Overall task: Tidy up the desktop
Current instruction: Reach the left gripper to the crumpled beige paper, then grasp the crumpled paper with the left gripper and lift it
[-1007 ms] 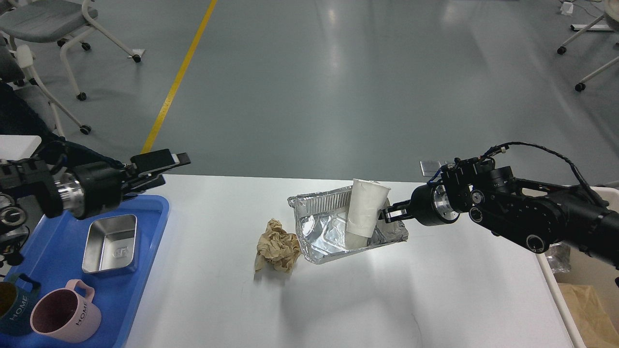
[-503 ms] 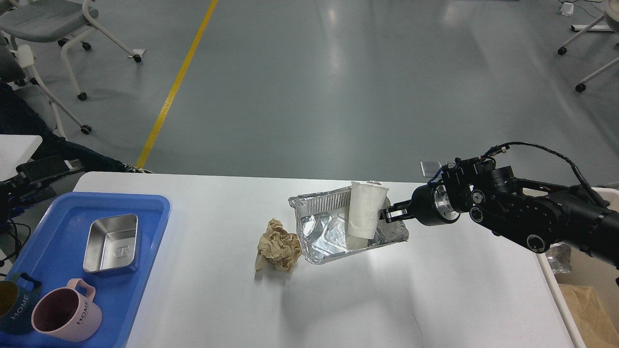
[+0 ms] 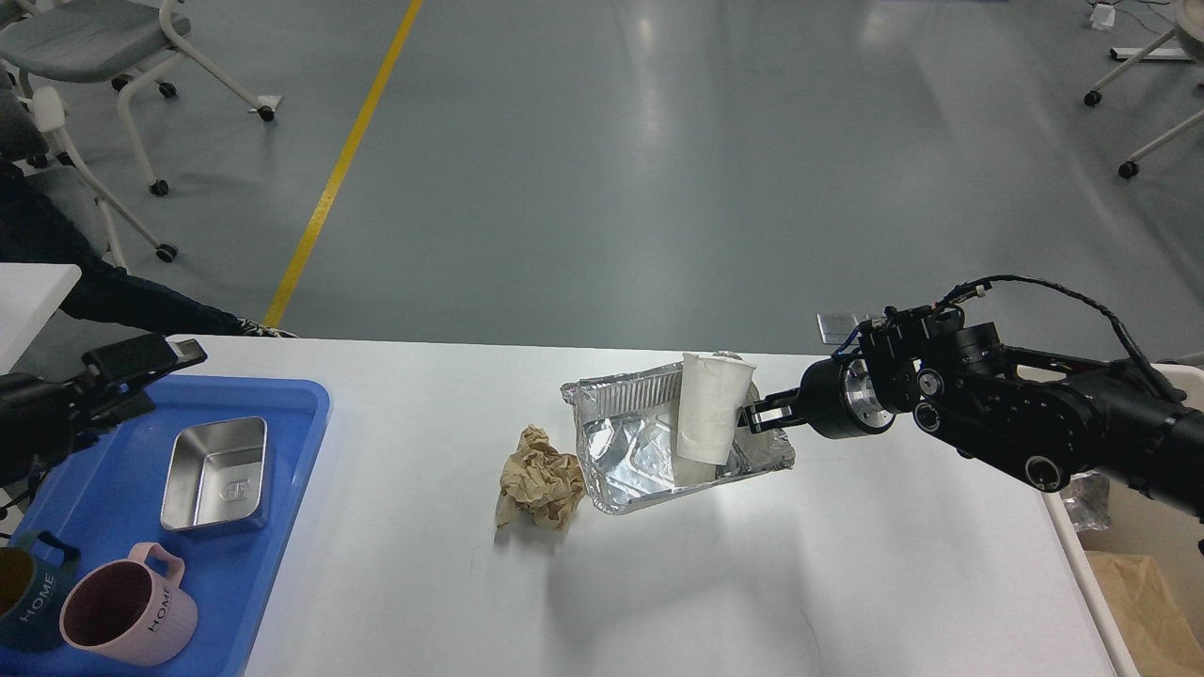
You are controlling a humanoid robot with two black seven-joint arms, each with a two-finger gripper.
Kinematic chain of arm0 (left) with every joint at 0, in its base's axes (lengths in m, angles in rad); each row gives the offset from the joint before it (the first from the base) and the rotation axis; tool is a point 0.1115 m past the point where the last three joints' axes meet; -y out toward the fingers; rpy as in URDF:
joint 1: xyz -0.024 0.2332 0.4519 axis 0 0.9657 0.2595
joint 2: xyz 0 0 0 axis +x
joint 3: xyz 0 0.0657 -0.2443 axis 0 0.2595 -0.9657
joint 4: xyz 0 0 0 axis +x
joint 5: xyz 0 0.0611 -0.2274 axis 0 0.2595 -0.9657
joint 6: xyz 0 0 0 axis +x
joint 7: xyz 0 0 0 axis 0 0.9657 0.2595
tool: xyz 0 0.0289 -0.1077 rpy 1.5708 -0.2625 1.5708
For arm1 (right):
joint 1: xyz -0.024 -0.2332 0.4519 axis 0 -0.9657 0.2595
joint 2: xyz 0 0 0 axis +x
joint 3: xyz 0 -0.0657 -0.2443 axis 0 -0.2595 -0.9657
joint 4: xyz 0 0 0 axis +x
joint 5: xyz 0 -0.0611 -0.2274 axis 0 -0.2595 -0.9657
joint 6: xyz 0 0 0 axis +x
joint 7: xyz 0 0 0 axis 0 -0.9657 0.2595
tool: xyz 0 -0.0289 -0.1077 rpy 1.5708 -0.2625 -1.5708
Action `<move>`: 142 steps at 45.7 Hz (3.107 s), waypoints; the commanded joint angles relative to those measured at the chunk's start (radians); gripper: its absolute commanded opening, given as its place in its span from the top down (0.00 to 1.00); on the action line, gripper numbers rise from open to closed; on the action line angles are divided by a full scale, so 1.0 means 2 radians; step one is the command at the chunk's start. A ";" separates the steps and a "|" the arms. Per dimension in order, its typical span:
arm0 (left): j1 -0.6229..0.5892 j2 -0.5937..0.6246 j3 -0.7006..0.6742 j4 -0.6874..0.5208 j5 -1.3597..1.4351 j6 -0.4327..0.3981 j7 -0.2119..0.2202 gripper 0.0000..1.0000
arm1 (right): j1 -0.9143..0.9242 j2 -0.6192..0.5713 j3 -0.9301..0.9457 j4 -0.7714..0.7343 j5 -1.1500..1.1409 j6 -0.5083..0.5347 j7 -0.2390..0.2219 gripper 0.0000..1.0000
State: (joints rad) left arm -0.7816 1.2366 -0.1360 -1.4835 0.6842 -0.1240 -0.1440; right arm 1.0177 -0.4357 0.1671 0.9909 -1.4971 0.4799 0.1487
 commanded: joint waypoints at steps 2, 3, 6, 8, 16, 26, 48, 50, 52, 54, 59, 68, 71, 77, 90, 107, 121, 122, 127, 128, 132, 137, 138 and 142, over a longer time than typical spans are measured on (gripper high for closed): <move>0.003 -0.070 0.002 0.027 0.002 0.002 0.002 0.04 | 0.000 0.001 0.000 0.000 0.001 0.000 0.000 1.00; 0.004 -0.081 0.002 0.034 0.002 0.003 0.004 0.04 | 0.000 0.001 0.000 0.001 0.001 0.000 0.000 1.00; 0.007 -0.113 0.002 0.054 0.004 0.004 0.007 0.04 | 0.001 0.001 0.000 0.001 0.001 0.000 0.000 1.00; 0.011 -0.132 0.002 0.065 0.006 0.005 0.007 0.04 | 0.001 0.001 0.000 0.001 0.001 -0.001 0.000 1.00; 0.023 -0.201 0.002 0.103 0.012 0.005 0.005 0.04 | 0.001 -0.001 0.000 0.001 0.001 -0.001 0.000 1.00; 0.028 -0.286 0.003 0.143 0.012 0.011 0.005 0.04 | 0.001 -0.001 0.001 0.001 0.001 0.000 0.000 1.00; 0.024 -0.398 0.048 0.259 0.012 0.011 0.002 0.04 | 0.000 -0.010 0.003 0.004 0.002 -0.001 0.000 1.00; 0.024 -0.403 0.048 0.260 0.012 0.011 0.002 0.04 | 0.000 -0.010 0.003 0.004 0.003 -0.001 0.000 1.00; 0.024 -0.406 0.048 0.262 0.012 0.011 0.002 0.04 | 0.000 -0.010 0.003 0.004 0.003 -0.001 0.000 1.00; 0.024 -0.411 0.048 0.266 0.012 0.011 0.002 0.04 | 0.000 -0.010 0.003 0.004 0.003 -0.001 0.000 1.00; 0.025 -0.430 0.048 0.285 0.012 0.011 0.002 0.04 | 0.000 -0.009 0.003 0.004 0.003 -0.001 0.000 1.00; 0.024 -0.457 0.049 0.306 0.012 0.011 0.005 0.04 | 0.000 -0.011 0.004 0.011 0.003 -0.001 0.000 1.00; 0.023 -0.469 0.052 0.314 0.013 0.011 0.006 0.04 | 0.000 -0.011 0.004 0.012 0.004 -0.001 0.001 1.00; 0.019 -0.495 0.076 0.336 0.012 0.018 0.006 0.08 | 0.000 -0.011 0.005 0.012 0.004 -0.001 0.001 1.00; 0.006 -0.513 0.126 0.337 0.011 0.032 0.025 0.67 | 0.000 -0.011 0.005 0.011 0.004 -0.001 0.001 1.00; -0.012 -0.505 0.125 0.331 0.005 0.034 0.013 1.00 | 0.000 -0.011 0.005 0.011 0.004 -0.002 0.001 1.00; -0.051 -0.434 0.128 0.236 0.005 0.036 0.012 1.00 | 0.000 -0.011 0.003 0.009 0.004 -0.002 0.001 1.00; -0.055 -0.425 0.128 0.227 0.005 0.036 0.013 1.00 | 0.000 -0.011 0.003 0.009 0.004 -0.001 0.001 1.00; -0.071 -0.383 0.132 0.187 0.005 0.037 0.018 1.00 | 0.001 -0.011 0.001 0.008 0.004 -0.002 0.001 1.00; -0.072 -0.372 0.135 0.180 0.007 0.037 0.018 0.99 | 0.001 -0.011 0.001 0.008 0.004 -0.001 0.001 1.00; -0.083 -0.332 0.149 0.150 0.009 0.037 0.018 0.99 | 0.002 -0.011 0.001 0.008 0.004 -0.001 0.001 1.00; -0.090 -0.277 0.149 0.110 0.010 0.037 0.016 0.99 | 0.002 -0.011 0.000 0.007 0.004 -0.001 0.001 1.00; -0.093 -0.265 0.149 0.099 0.010 0.037 0.016 0.99 | 0.003 -0.011 0.000 0.007 0.004 -0.001 0.001 1.00; -0.110 -0.224 0.149 0.057 0.011 0.037 0.015 0.99 | 0.003 -0.009 0.000 0.007 0.004 -0.001 0.001 1.00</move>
State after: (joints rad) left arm -0.9652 0.6825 0.1617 -1.2671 0.7038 -0.0498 -0.1105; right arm 1.0223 -0.4567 0.1674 1.0050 -1.4895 0.4770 0.1503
